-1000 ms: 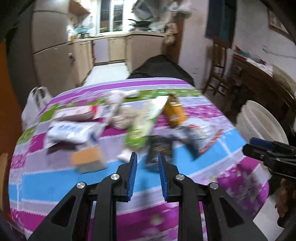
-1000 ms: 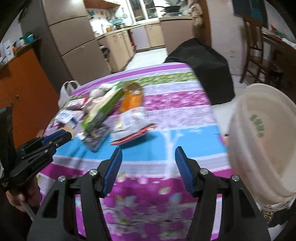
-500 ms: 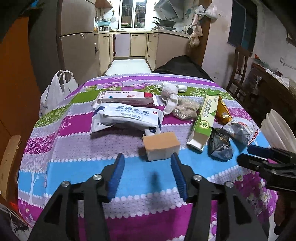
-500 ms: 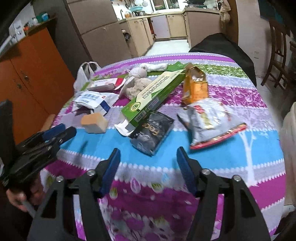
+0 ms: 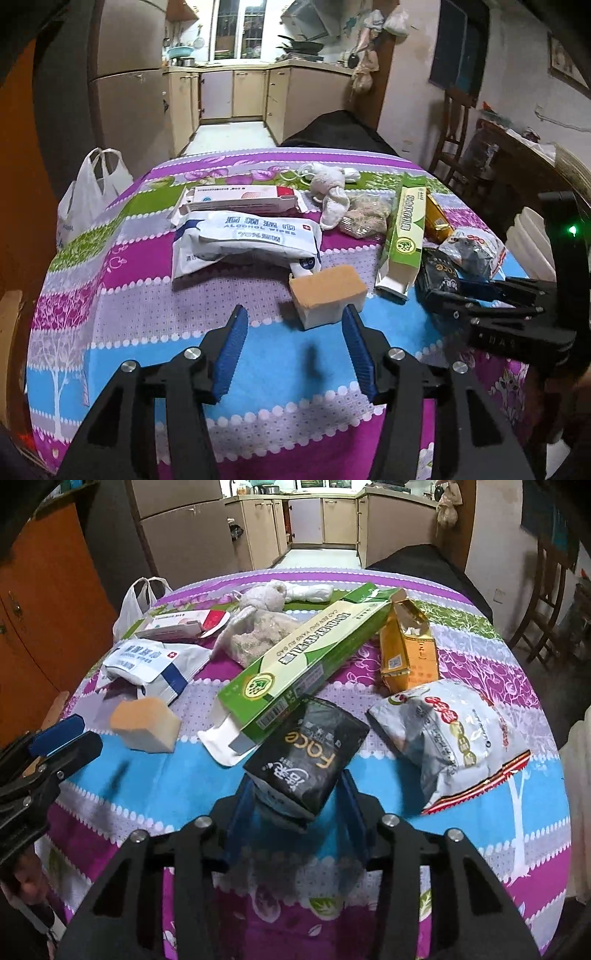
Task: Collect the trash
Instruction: 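Grasp the tan sponge with the left gripper while the right gripper grasps the black packet, then carry the sponge and black packet over the white bucket with both grippers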
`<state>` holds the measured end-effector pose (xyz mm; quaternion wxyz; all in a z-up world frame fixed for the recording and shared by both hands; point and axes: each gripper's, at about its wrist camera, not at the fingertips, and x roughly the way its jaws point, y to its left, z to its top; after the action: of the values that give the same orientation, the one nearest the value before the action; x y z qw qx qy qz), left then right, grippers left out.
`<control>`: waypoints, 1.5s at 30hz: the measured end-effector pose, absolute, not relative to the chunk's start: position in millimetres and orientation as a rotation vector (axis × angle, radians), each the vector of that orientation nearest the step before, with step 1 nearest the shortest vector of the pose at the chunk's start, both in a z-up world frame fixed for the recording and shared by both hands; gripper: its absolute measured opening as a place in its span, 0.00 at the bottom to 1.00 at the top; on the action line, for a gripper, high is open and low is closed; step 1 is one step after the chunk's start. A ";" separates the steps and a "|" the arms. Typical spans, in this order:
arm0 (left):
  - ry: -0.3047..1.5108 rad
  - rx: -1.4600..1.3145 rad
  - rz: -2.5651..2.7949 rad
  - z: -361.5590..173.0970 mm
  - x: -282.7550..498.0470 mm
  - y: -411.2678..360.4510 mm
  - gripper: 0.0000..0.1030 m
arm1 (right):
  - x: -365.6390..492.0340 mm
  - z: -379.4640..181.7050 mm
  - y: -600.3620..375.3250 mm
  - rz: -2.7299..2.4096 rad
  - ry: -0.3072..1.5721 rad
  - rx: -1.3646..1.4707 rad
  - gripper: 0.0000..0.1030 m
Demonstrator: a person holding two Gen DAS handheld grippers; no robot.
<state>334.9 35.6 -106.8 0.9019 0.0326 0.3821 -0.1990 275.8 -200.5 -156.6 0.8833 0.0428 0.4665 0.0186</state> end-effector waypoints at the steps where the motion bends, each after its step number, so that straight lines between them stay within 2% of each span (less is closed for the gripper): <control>1: 0.793 0.067 -0.416 -107.2 336.4 36.3 0.52 | 274.2 -156.3 -203.5 0.046 0.969 0.101 0.33; 4: 0.815 0.034 -0.443 -107.9 340.2 35.3 0.52 | 265.6 -154.1 -210.7 0.066 0.958 0.112 0.26; 6: 0.818 0.027 -0.452 -108.5 341.1 31.5 0.52 | 254.6 -150.6 -214.3 0.079 0.947 0.107 0.25; 9: 0.821 0.036 -0.445 -111.7 343.7 20.6 0.53 | 239.7 -148.7 -218.0 0.090 0.938 0.096 0.25; 12: 0.833 0.038 -0.429 -117.2 348.1 10.1 0.60 | 227.2 -148.5 -227.5 0.093 0.942 0.110 0.24; 20: 0.867 0.029 -0.338 -133.7 368.6 -9.8 0.64 | 218.6 -150.5 -235.2 0.114 0.947 0.151 0.25; 22: 0.880 0.023 -0.329 -138.0 373.7 -10.5 0.63 | 218.2 -149.2 -234.3 0.119 0.941 0.151 0.25; 24: 0.867 0.023 -0.325 -138.1 372.1 -10.4 0.53 | 217.0 -147.0 -233.5 0.125 0.933 0.150 0.25; 25: 0.866 0.025 -0.324 -138.2 371.4 -10.9 0.52 | 216.7 -146.1 -233.2 0.128 0.931 0.151 0.25; 36: 0.857 0.038 -0.315 -123.0 333.2 -3.9 0.50 | 207.0 -135.7 -227.3 0.163 0.906 0.138 0.25; 45: 0.786 0.091 -0.321 -92.2 305.2 -31.7 0.50 | 186.1 -109.4 -237.7 0.120 0.834 0.113 0.25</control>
<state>305.2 -31.7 -92.2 0.9102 0.0442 0.3812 -0.1557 186.1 -237.7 -109.4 0.9110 0.0549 0.4044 0.0584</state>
